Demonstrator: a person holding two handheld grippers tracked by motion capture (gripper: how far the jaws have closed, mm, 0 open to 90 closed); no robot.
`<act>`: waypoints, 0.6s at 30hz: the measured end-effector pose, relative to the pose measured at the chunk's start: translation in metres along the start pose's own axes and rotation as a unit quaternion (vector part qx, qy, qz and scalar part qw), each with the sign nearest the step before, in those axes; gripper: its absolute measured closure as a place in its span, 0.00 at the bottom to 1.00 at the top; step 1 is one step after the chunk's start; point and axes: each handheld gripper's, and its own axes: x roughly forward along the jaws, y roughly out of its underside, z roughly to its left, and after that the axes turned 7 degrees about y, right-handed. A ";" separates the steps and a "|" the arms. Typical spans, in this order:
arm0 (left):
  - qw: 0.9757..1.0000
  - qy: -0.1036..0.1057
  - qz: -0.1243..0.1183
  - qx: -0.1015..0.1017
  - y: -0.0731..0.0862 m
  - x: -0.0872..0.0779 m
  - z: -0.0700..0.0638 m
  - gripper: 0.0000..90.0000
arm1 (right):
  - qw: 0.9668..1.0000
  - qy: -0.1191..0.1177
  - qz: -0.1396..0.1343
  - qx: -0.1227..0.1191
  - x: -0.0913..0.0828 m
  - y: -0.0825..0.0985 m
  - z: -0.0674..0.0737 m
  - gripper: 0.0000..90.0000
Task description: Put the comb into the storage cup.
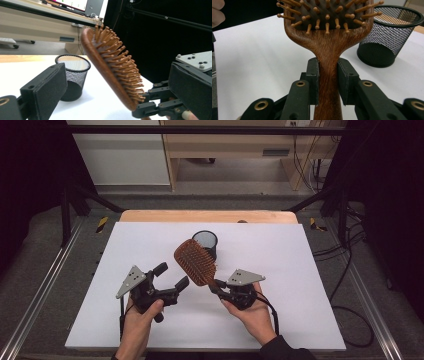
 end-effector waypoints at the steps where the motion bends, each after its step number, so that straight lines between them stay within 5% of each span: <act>1: 1.000 0.001 -0.001 -0.001 0.000 0.000 -0.001 0.02 | 1.000 -0.002 -0.001 -0.002 0.000 0.000 0.001 0.81; 18: 1.000 0.002 -0.001 -0.012 0.001 0.001 -0.001 0.03 | 1.000 -0.012 -0.013 -0.013 0.001 -0.002 0.010 0.81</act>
